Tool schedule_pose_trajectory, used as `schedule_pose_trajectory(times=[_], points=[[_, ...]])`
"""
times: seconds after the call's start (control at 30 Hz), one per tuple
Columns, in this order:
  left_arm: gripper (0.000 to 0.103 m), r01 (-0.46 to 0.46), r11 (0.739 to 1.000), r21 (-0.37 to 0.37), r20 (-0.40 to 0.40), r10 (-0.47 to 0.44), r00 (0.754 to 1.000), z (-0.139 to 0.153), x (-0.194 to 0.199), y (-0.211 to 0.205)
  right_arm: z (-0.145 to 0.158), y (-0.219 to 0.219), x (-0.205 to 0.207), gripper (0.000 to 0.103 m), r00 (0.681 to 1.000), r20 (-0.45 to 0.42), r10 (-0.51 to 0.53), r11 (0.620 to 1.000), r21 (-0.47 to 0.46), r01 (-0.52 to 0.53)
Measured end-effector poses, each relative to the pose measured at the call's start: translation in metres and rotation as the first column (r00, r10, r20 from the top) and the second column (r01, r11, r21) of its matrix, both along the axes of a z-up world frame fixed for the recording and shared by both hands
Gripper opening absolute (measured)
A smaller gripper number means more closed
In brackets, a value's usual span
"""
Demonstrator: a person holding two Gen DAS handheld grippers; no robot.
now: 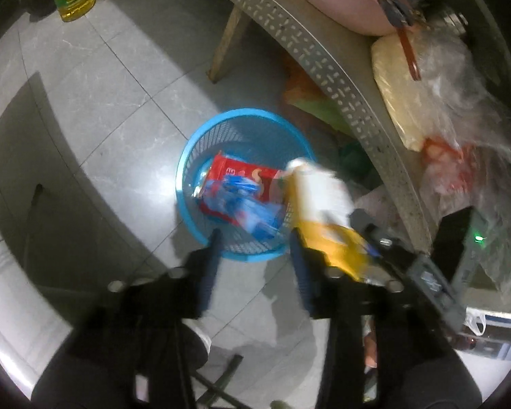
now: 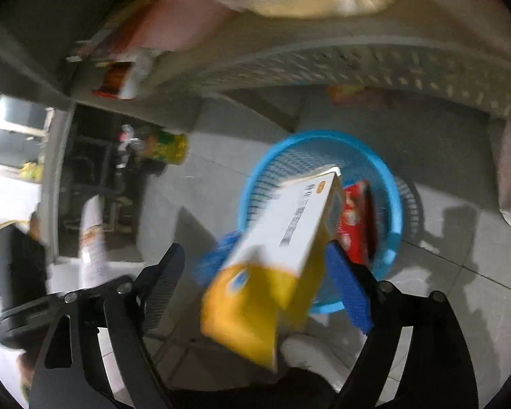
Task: Collect trash
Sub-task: 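Open both tools to drop the items into the wastebasket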
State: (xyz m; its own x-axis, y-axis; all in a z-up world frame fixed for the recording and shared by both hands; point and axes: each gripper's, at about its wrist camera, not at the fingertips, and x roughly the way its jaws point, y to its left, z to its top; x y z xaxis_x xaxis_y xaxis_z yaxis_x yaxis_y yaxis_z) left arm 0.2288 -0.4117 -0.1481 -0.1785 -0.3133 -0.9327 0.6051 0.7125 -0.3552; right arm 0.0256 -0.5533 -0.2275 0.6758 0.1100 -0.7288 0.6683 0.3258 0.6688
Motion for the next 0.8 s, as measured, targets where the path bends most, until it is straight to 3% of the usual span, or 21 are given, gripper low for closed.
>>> schedule_pose_trajectory(times=[0.13,0.33,0.6,0.8], points=[[0.040,0.013,1.000,0.006,-0.004,-0.013,1.000,-0.005,-0.006,-0.001,-0.029,0.001,-0.001,0.082,0.999,-0.037,0.005,0.999,0.049,-0.003],[0.045,0.014,1.000,0.013,0.069,-0.015,0.998,0.013,-0.005,0.017,-0.035,0.021,-0.014,0.082,0.998,-0.045,0.041,0.998,0.041,-0.039],[0.056,0.014,0.999,-0.041,0.168,-0.007,0.986,0.071,-0.010,0.066,0.002,0.059,-0.031,0.082,0.991,-0.061,0.121,0.990,-0.064,-0.124],[0.064,0.048,0.994,-0.098,0.280,-0.019,0.960,0.133,-0.043,0.132,0.058,0.099,-0.029,0.082,0.975,-0.049,0.216,0.953,-0.208,-0.221]])
